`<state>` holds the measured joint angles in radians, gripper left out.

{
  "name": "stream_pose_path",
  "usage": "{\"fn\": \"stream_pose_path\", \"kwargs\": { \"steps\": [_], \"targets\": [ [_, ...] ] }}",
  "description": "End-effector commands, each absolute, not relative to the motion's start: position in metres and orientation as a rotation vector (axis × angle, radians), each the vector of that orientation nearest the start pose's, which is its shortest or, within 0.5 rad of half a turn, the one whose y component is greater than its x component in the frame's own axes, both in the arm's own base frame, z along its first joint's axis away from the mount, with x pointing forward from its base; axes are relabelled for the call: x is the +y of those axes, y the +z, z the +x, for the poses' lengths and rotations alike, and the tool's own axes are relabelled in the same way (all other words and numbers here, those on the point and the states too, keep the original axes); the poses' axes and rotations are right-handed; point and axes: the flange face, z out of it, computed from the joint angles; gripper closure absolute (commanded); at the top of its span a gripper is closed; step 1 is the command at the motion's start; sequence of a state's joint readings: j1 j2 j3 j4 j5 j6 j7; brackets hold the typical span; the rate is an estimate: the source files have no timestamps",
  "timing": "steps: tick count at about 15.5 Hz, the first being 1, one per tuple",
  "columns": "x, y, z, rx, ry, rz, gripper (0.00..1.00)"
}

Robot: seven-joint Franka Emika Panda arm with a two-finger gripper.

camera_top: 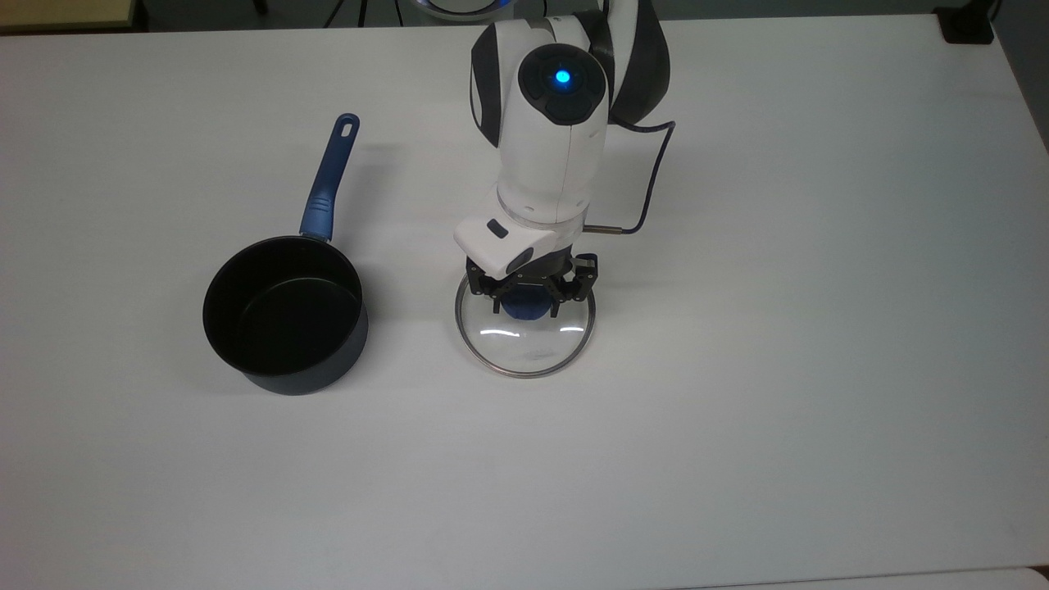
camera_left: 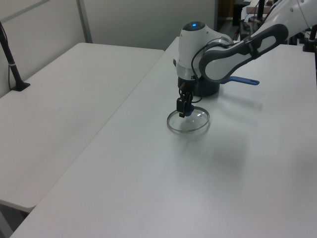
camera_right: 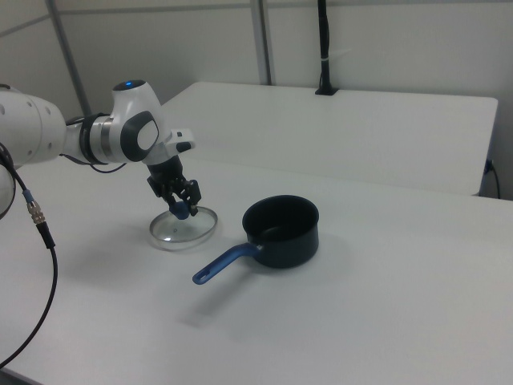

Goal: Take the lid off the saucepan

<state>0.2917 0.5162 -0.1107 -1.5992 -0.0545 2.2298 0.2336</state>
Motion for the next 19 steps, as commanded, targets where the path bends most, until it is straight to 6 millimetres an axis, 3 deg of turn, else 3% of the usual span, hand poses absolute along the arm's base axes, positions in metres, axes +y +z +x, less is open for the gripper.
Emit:
{"fn": "stream_pose_path", "kwargs": {
  "steps": [1,9,10,11,12,17,19],
  "targets": [
    [0.136,0.346,0.689,0.007,-0.265,-3.232,0.35],
    [0.137,0.33,0.689,0.005,-0.232,-3.24,0.23],
    [0.137,0.33,0.689,0.005,-0.232,-3.24,0.19],
    [0.136,0.333,0.689,0.01,-0.236,-3.236,0.09],
    [0.135,0.338,0.689,0.018,-0.243,-3.23,0.0],
    [0.125,0.378,0.683,0.055,-0.242,-3.218,0.0],
    [0.108,0.404,0.675,0.092,-0.201,-3.224,0.0]
  ]
}}
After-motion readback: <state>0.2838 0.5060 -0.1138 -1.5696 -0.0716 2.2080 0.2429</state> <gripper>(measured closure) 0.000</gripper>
